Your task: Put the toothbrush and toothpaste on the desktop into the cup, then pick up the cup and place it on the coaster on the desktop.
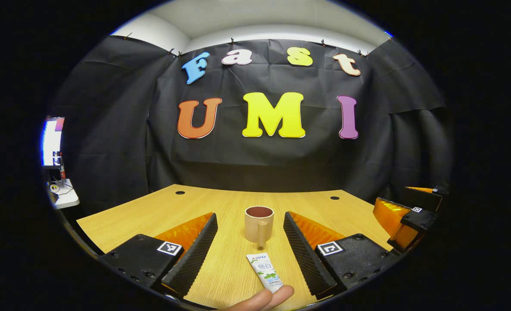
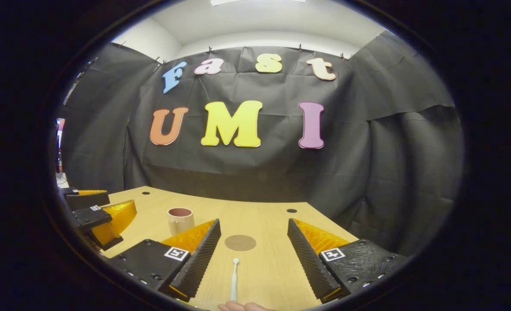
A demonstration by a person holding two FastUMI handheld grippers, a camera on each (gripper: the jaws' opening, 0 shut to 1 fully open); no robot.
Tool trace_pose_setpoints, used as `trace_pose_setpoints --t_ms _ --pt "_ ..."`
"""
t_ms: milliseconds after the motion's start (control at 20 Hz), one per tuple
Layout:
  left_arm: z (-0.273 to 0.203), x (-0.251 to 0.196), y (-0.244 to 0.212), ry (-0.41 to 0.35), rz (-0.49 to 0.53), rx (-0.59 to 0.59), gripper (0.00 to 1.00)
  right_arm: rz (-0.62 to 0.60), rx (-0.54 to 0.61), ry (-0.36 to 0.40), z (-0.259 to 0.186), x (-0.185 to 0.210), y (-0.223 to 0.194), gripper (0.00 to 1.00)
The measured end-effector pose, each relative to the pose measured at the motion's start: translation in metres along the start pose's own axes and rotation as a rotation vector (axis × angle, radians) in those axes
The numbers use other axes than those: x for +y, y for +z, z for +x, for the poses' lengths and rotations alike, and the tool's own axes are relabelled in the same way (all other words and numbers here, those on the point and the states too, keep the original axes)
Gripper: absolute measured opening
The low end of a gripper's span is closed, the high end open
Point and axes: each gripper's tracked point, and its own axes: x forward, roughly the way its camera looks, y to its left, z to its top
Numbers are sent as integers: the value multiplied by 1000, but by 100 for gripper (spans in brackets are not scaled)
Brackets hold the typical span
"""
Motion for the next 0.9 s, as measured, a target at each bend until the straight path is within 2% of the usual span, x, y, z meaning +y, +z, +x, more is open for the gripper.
trace_pose_setpoints --t_ms 150,500,900 --pt "-1 -1 0 -2 5 0 98 9 8 8 2 3 -3 96" --pt "0 -2 -14 3 20 27 98 -4 -8 5 1 2 -3 94" --pt "9 -8 -83 19 26 233 98 6 35 -1 7 -3 -29 94"
